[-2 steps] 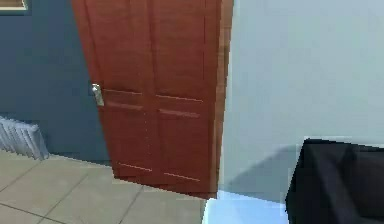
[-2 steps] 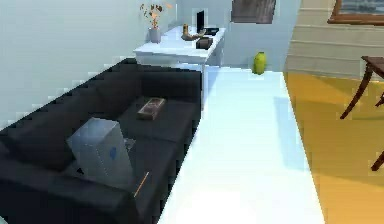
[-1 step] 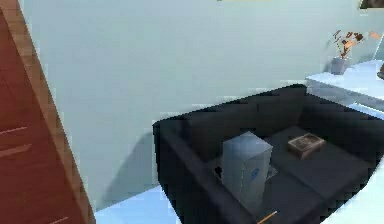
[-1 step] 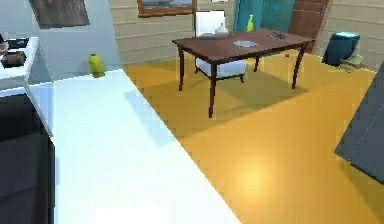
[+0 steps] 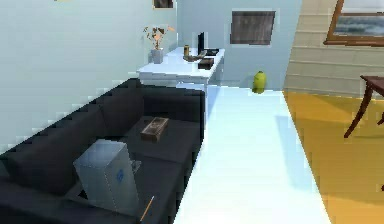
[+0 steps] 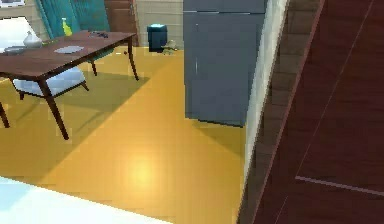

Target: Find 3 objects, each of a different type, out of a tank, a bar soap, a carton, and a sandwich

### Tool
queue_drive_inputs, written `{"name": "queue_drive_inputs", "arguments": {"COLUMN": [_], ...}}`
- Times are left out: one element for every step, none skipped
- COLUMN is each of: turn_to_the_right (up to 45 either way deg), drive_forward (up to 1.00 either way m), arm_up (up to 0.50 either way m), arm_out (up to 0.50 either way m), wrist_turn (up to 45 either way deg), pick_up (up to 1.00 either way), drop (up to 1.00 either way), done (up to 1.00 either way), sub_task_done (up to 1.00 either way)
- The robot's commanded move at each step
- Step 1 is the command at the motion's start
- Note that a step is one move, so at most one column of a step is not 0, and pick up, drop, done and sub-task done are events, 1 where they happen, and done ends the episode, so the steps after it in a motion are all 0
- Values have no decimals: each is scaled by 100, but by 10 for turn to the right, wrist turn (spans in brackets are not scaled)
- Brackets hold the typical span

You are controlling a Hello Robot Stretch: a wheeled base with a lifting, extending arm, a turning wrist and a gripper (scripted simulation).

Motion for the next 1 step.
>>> {"name": "queue_drive_inputs", "arguments": {"turn_to_the_right": [120], "drive_forward": [0], "arm_up": [0], "arm_out": [0], "wrist_turn": [0], "pick_up": [0], "drop": [0], "done": [0], "sub_task_done": [0]}}
